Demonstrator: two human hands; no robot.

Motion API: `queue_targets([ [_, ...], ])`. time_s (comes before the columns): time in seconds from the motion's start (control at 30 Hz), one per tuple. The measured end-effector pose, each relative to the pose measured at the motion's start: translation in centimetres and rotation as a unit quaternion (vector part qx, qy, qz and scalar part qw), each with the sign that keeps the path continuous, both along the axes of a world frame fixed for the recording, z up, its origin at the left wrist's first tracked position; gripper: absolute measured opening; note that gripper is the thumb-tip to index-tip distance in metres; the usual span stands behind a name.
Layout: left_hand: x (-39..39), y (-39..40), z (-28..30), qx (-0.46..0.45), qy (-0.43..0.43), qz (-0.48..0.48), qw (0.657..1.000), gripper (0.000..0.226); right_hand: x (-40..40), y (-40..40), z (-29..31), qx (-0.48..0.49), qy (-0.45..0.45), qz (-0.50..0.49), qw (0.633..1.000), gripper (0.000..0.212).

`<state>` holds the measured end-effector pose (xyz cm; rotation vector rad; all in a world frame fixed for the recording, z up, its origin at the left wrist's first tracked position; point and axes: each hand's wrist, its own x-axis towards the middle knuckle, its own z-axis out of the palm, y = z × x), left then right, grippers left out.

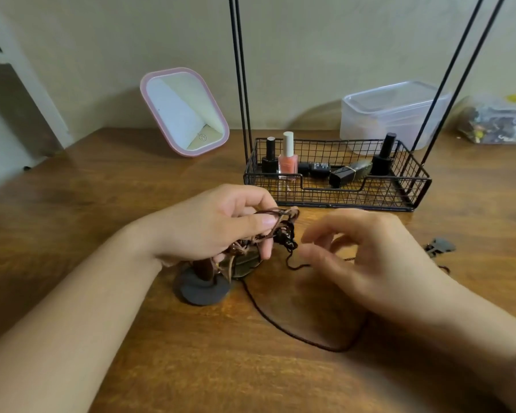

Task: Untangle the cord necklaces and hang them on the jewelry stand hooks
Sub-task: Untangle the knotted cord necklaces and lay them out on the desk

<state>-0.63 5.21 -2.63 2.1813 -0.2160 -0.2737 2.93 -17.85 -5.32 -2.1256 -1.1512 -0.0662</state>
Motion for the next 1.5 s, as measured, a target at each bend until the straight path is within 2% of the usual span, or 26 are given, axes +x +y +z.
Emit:
queue_targets([
  [0.03, 0.0, 0.1, 0.0, -0.029, -0.001, -0.013, 0.999, 0.017, 0.4, 0.1, -0.2, -0.009, 0.02, -0.013, 1.0, 0.02],
  [0.1, -0.1, 0.2, -0.1, -0.085, 0.0, -0.034, 0.996, 0.017, 1.3, 0.7, -0.8, -0.038, 0.04, -0.034, 0.998, 0.034],
  [0.13, -0.1, 0.3, -0.2, -0.107, 0.001, -0.043, 0.993, 0.018, 1.3, 0.8, -1.1, -0.061, 0.046, -0.027, 0.997, 0.035],
  [0.2, -0.2, 0.5, -0.3, -0.141, 0.003, -0.052, 0.989, 0.016, 1.1, 1.0, -1.0, -0.063, 0.056, 0.007, 0.996, 0.019],
  [0.23, -0.2, 0.6, -0.4, -0.153, 0.007, -0.052, 0.987, 0.015, 0.8, 1.2, -1.0, -0.059, 0.066, 0.021, 0.996, 0.026],
  [0.37, 0.0, 1.2, -0.6, -0.176, 0.007, -0.039, 0.984, 0.022, 1.2, 0.8, -1.2, -0.003, 0.163, 0.052, 0.985, 0.035],
  [0.47, 0.3, 1.6, -0.6, -0.174, 0.007, -0.019, 0.984, 0.016, 1.1, 0.4, -1.0, 0.06, 0.245, 0.055, 0.966, 0.028],
  [0.53, 0.3, 2.0, -0.6, -0.175, 0.017, -0.013, 0.984, 0.02, 1.1, 0.0, -0.9, 0.089, 0.273, 0.036, 0.957, 0.028],
  [0.6, 0.3, 2.2, -0.4, -0.153, 0.026, 0.001, 0.988, 0.026, 1.1, -0.5, -0.7, 0.092, 0.263, 0.015, 0.96, 0.033],
  [0.7, 0.3, 2.5, 0.1, -0.074, 0.022, 0.035, 0.996, 0.025, 1.5, -1.0, -0.2, 0.097, 0.258, 0.004, 0.961, 0.032],
  [0.87, 0.5, 2.0, 0.1, 0.017, 0.022, 0.104, 0.994, 0.012, 1.9, -1.7, -0.2, 0.049, 0.142, -0.007, 0.989, 0.021],
  [0.93, 0.7, 1.5, -0.4, 0.099, -0.01, 0.13, 0.987, 0.01, 1.8, -1.8, -0.5, 0.033, 0.129, 0.009, 0.991, 0.019],
  [1.0, 0.8, 0.7, -1.0, 0.179, -0.094, 0.147, 0.968, 0.01, 1.8, -1.6, -0.8, 0.031, 0.137, 0.023, 0.99, 0.019],
  [1.03, 0.7, -0.1, -1.2, 0.176, -0.143, 0.146, 0.963, 0.014, 1.9, -1.5, -0.9, 0.033, 0.141, 0.027, 0.989, 0.02],
  [1.07, 0.5, -1.0, -1.3, 0.128, -0.178, 0.121, 0.968, 0.019, 1.9, -1.3, -0.9, 0.036, 0.141, 0.032, 0.989, 0.02],
  [1.13, -0.2, -2.9, -1.5, -0.004, -0.179, 0.038, 0.983, 0.027, 1.9, -1.1, -0.9, 0.035, 0.129, 0.036, 0.99, 0.02],
  [1.17, -0.5, -3.7, -1.7, -0.035, -0.173, 0.013, 0.984, 0.025, 1.8, -1.1, -0.9, 0.036, 0.125, 0.038, 0.991, 0.019],
  [1.27, -0.5, -4.2, -2.3, -0.01, -0.215, 0.018, 0.977, 0.017, 2.1, -1.2, -0.8, 0.053, 0.118, 0.031, 0.991, 0.02],
  [1.5, 0.5, -2.4, -2.6, -0.028, -0.19, 0.027, 0.981, 0.008, 2.4, -1.9, 0.0, 0.113, 0.126, 0.005, 0.986, 0.027],
])
